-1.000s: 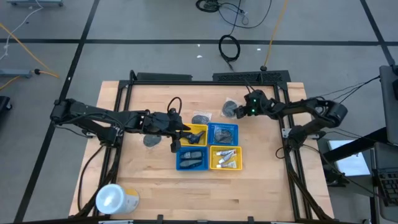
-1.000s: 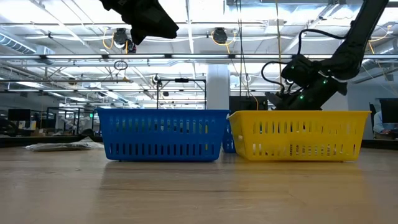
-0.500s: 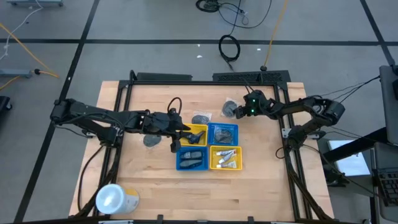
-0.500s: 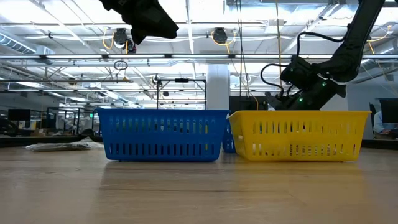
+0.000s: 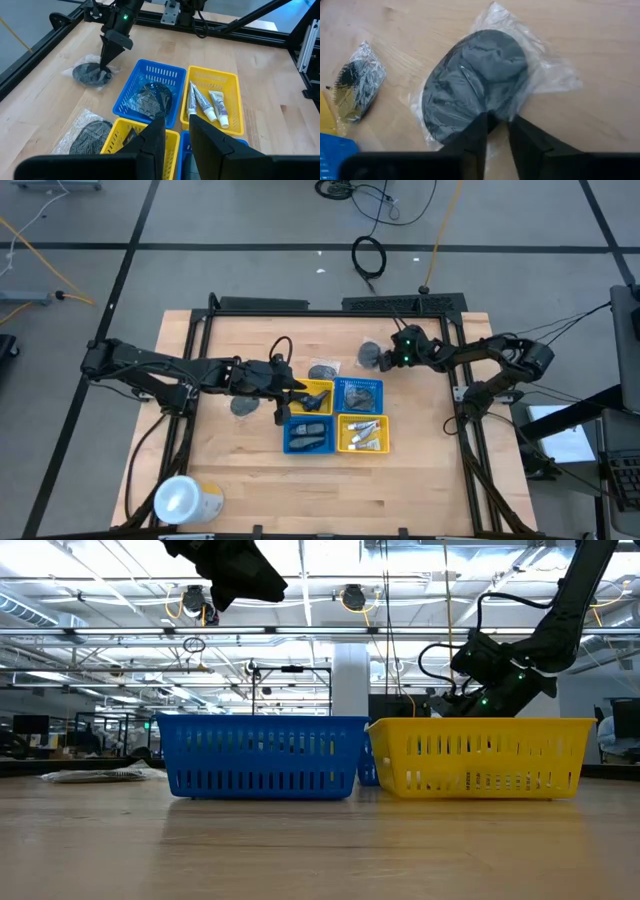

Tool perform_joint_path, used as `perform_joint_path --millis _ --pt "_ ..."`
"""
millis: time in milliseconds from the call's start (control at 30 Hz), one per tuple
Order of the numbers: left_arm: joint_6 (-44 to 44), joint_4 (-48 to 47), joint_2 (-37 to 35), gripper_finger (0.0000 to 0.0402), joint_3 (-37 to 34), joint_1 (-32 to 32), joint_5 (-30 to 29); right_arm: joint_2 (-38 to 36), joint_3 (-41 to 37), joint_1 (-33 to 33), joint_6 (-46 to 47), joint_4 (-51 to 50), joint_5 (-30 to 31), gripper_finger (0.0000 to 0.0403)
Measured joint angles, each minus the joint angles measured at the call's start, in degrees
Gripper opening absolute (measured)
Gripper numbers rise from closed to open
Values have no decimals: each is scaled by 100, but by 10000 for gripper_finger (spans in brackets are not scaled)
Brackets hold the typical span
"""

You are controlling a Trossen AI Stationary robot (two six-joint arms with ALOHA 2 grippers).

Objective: Pick & Place Travel size toiletries
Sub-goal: Put the black hairbrush into the right blue bin

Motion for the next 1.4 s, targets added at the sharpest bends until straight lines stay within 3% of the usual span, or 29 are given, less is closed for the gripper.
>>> perform_joint_path --millis 167,500,800,1167,1400 --pt "-1 0 0 85 0 0 0 0 0 0 -233 14 0 6" --pt "4 0 0 85 0 0 0 -119 -2 0 -162 630 -308 1" --pt "6 -2 0 86 0 0 0 -1045 -2 41 -1 639 -899 0" --pt "11 -2 -1 86 0 0 0 -2346 0 957 -122 183 -896 0" --pt "11 -2 0 86 0 0 0 -2772 0 1733 -243 -245 -873 0"
